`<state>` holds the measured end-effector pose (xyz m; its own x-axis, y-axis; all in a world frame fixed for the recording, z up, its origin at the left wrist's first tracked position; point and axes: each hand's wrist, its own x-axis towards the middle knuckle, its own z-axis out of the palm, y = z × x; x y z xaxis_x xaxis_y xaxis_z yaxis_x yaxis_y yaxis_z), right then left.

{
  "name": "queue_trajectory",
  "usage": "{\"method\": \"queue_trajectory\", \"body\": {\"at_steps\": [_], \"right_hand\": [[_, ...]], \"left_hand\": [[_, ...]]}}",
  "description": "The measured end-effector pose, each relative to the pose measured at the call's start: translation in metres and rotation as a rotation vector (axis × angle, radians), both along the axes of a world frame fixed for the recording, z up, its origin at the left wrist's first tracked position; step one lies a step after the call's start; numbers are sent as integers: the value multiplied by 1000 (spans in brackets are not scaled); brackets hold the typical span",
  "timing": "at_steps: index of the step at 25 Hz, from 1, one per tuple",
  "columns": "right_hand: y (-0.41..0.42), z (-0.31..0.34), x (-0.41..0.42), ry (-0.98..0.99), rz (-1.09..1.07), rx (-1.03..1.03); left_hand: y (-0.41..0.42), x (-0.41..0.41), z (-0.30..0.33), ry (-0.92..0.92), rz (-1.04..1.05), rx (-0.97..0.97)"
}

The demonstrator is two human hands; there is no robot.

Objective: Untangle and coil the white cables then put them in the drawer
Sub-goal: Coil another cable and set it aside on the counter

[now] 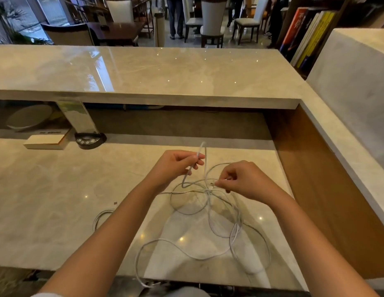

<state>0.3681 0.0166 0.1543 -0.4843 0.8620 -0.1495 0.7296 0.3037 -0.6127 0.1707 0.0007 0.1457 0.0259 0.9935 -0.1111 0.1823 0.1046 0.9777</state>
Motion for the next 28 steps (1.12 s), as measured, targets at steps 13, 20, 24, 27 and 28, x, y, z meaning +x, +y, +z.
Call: {"method": "queue_trajectory", "body": {"at_steps": [13, 20, 24, 27, 28], "right_hand": [[26, 4, -42, 482, -357, 36], [29, -19, -46, 213, -241, 543], [25, -32, -47, -80, 97, 810], [29, -37, -53, -98, 69, 789], [31, -38, -55, -102, 68, 794]], "left_hand": [[-4, -6, 0, 229, -367, -49], [13, -25, -8, -102, -182, -207], [21, -35, -8, -26, -302, -207], [29, -41, -3, 45, -306, -216], [31, -43, -2, 78, -309, -220]]}}
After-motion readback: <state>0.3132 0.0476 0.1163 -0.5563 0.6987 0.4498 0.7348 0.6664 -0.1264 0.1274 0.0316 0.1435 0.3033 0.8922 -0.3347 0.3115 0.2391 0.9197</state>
